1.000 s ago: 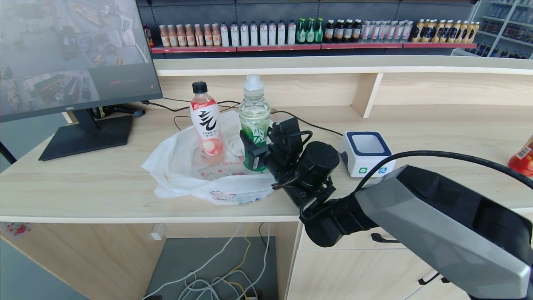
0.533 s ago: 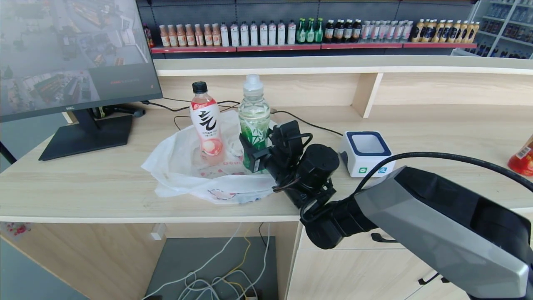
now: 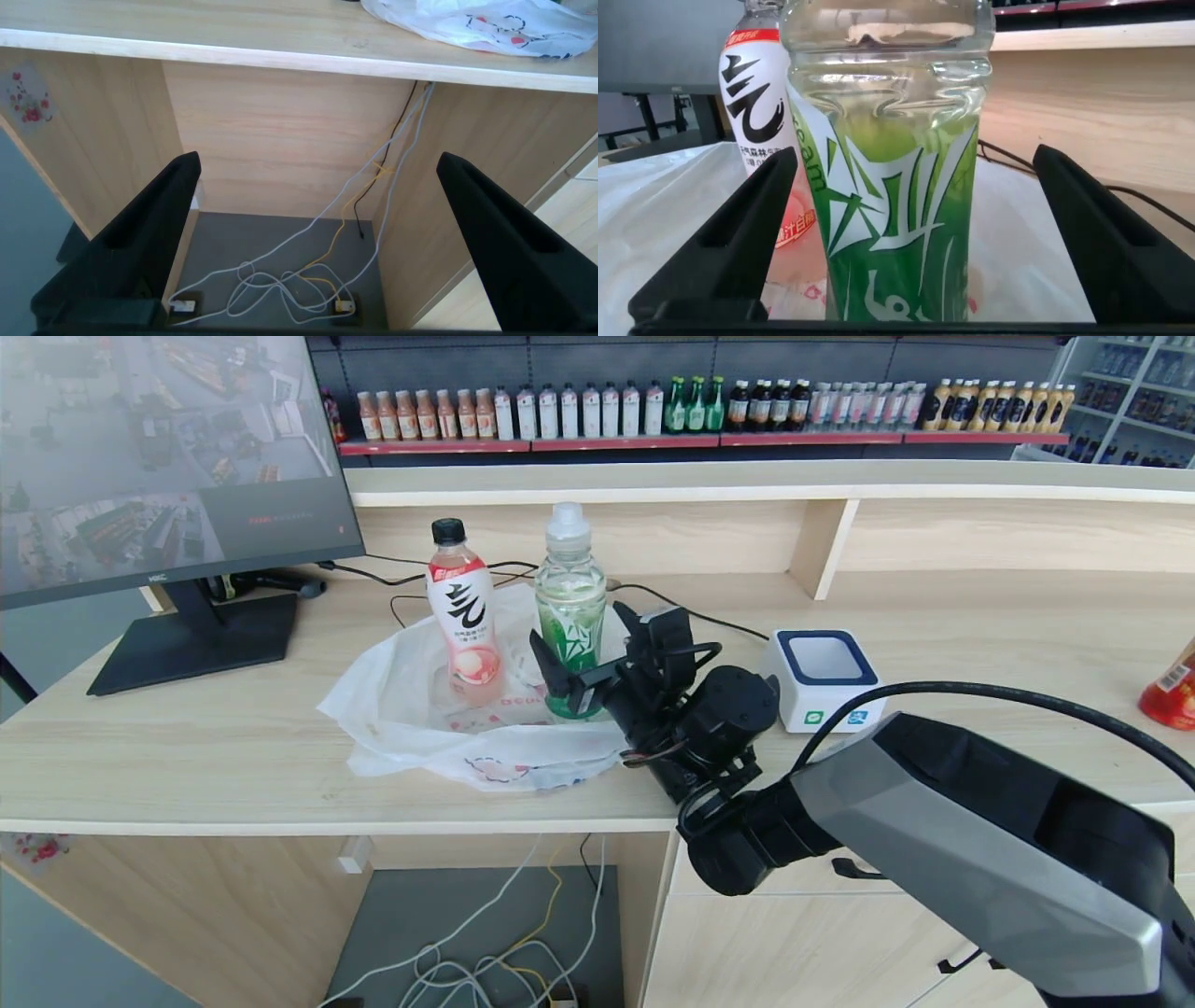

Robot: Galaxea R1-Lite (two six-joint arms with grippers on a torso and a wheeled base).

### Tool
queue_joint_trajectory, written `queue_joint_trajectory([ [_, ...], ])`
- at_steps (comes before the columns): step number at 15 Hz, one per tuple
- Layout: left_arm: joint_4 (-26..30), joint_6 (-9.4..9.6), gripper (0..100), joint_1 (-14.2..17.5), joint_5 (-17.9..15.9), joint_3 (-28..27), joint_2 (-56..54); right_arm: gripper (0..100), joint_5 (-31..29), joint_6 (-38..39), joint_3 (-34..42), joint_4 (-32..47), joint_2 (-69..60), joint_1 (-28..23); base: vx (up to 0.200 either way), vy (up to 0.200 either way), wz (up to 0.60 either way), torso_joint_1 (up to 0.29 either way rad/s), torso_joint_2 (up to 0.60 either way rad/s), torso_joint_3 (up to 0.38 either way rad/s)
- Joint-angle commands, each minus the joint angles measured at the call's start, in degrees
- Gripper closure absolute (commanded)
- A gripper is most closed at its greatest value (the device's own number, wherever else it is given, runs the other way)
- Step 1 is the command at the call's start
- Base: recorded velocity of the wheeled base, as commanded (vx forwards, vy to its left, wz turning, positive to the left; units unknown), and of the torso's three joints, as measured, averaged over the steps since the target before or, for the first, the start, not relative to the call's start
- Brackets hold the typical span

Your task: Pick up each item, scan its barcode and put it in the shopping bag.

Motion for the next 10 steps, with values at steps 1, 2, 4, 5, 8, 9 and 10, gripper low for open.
queue_joint_trajectory([
  [1,0.00,-0.02,0,0.00,0.00,0.00,-0.02,0,0.09,-0.12,-0.08,-0.52,0.08,-0.08,0.000,0.000,0.00,0.000,0.00,0.000],
  [2,0.00,0.07,0,0.00,0.00,0.00,-0.02,0,0.44,-0.21,0.01,-1.31,-0.71,0.10,0.000,0.000,0.00,0.000,0.00,0.000],
  [4,0.00,0.16,0,0.00,0.00,0.00,-0.02,0,0.62,-0.47,1.41,-1.58,-3.52,0.36,0.000,0.000,0.00,0.000,0.00,0.000],
  [5,0.00,0.16,0,0.00,0.00,0.00,-0.02,0,0.62,-0.47,2.12,-1.58,-4.14,0.54,0.000,0.000,0.00,0.000,0.00,0.000],
  [8,0.00,0.16,0,0.00,0.00,0.00,-0.02,0,2.20,-0.56,18.11,-1.75,-14.07,2.91,0.000,0.000,0.00,0.000,0.00,0.000],
  [9,0.00,0.16,0,0.00,0.00,0.00,-0.02,0,2.38,-0.56,20.58,-1.75,-16.00,2.91,0.000,0.000,0.00,0.000,0.00,0.000],
  [10,0.00,0.16,0,0.00,0.00,0.00,-0.02,0,2.99,-0.65,27.25,-1.93,-21.01,3.00,0.000,0.000,0.00,0.000,0.00,0.000],
])
